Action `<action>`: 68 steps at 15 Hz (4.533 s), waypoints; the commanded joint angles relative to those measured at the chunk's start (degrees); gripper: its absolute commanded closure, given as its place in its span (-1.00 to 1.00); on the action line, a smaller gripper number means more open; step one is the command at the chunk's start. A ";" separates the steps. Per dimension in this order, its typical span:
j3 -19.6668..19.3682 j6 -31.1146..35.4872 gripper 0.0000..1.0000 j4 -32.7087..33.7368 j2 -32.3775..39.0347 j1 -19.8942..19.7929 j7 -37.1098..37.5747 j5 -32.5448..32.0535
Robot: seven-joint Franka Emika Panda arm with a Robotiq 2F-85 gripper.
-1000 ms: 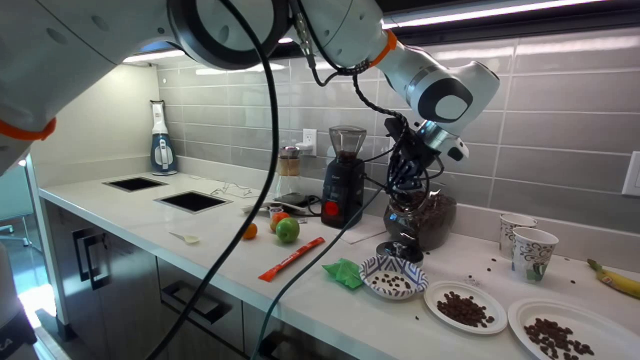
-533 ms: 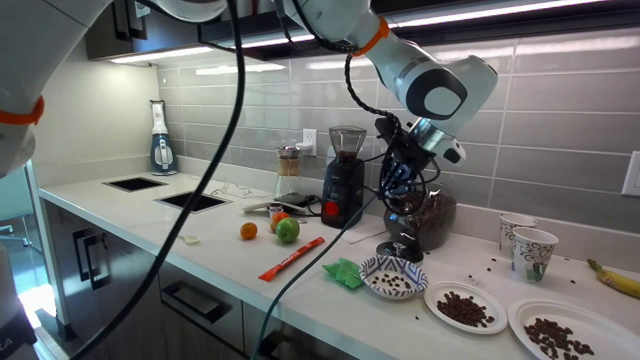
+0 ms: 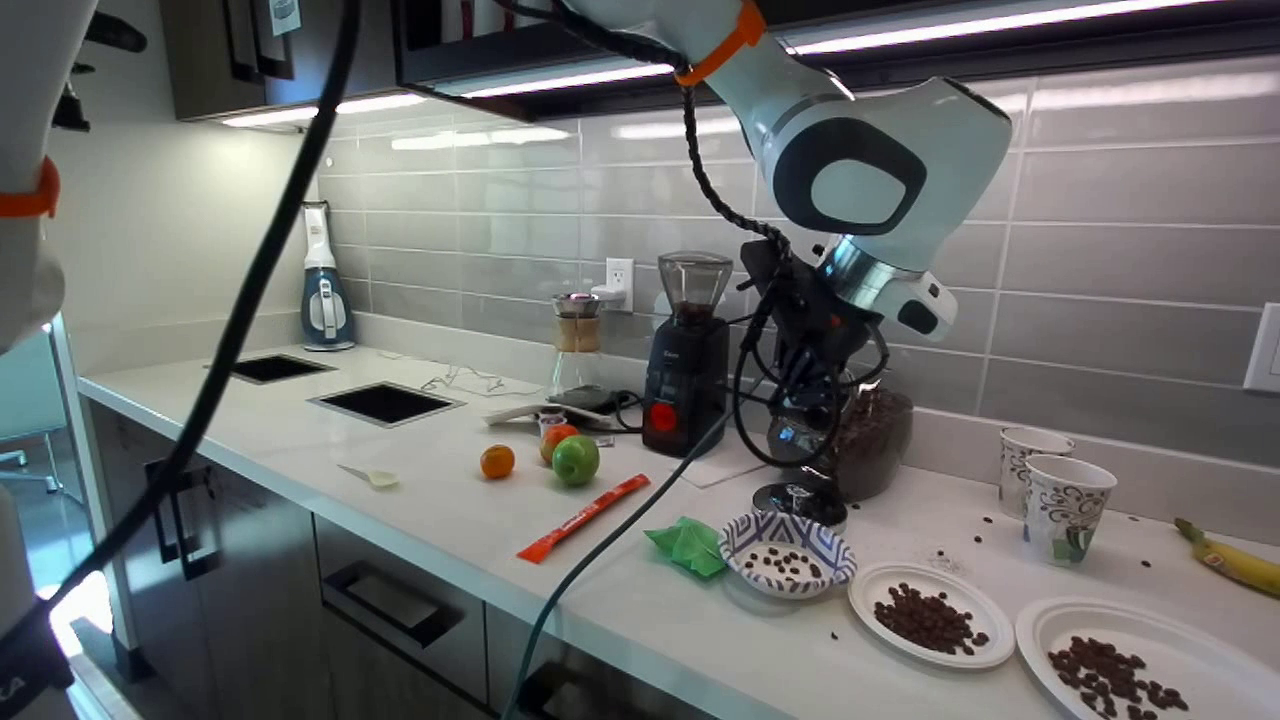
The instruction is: Use the black spoon to place some coffee beans from the glass container on the white plate on the left.
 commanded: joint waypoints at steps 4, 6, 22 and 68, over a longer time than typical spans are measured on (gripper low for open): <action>-8.27 4.90 0.97 -6.90 -4.31 5.01 -0.04 4.69; -9.70 5.40 0.97 -7.06 -4.11 6.05 0.25 4.92; -16.21 9.33 0.97 -4.99 0.05 9.01 7.88 4.62; -25.55 10.68 0.97 -1.14 1.43 21.44 39.15 -37.34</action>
